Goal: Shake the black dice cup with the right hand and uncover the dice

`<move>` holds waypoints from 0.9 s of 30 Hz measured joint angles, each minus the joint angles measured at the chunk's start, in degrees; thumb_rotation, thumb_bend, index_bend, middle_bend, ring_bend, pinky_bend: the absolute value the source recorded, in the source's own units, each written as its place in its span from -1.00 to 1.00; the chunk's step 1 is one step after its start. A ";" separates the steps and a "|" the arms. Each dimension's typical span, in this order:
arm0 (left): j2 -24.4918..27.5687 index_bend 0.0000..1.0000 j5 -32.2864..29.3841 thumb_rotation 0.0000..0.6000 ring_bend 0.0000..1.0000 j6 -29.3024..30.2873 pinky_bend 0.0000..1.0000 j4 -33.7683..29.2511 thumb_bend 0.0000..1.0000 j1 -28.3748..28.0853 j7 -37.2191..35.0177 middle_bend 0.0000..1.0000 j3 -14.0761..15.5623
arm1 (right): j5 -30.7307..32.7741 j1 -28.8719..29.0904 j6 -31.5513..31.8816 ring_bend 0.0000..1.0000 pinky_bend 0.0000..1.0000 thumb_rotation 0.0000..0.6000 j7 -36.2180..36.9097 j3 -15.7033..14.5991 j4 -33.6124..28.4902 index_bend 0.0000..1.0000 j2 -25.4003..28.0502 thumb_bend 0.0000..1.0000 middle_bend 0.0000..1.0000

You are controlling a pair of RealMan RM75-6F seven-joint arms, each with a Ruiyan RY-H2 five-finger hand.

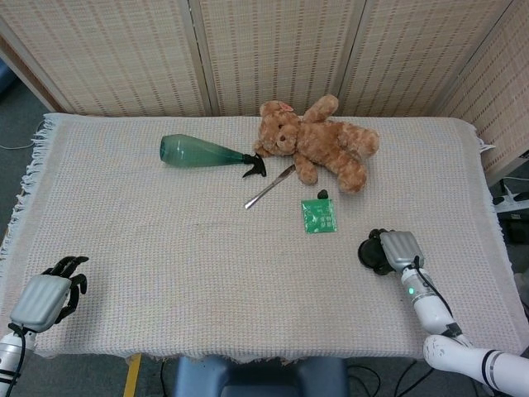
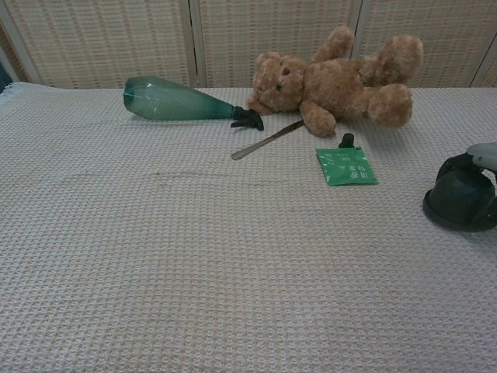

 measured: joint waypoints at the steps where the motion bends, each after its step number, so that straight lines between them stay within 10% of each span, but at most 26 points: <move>1: 0.00 0.14 -0.01 1.00 -0.71 -0.03 -0.13 0.00 0.53 0.00 0.02 -0.66 0.01 | -0.35 -0.04 0.31 -0.71 0.15 1.00 0.10 -0.16 -0.26 -0.30 0.29 -0.82 -0.64; 12: -0.13 0.14 -0.26 1.00 -0.71 -0.42 -0.13 0.02 0.53 -0.15 0.29 -0.65 -0.03 | -2.31 -1.10 4.49 -1.00 -0.37 1.00 -0.93 -1.69 -5.18 -0.90 4.52 -0.82 -0.92; 22: -0.17 0.15 -0.58 1.00 -0.71 -0.75 -0.13 0.04 0.53 -0.27 0.31 -0.63 -0.10 | -1.46 -1.36 5.99 -0.97 -0.37 1.00 -0.65 -1.68 -5.01 -0.83 4.33 -0.82 -0.91; 27: -0.18 0.15 -0.52 1.00 -0.71 -0.82 -0.13 0.04 0.53 -0.29 0.34 -0.63 -0.04 | -2.07 -1.53 6.60 -0.61 -0.30 1.00 -0.18 -1.74 -5.47 -0.54 4.27 -0.82 -0.60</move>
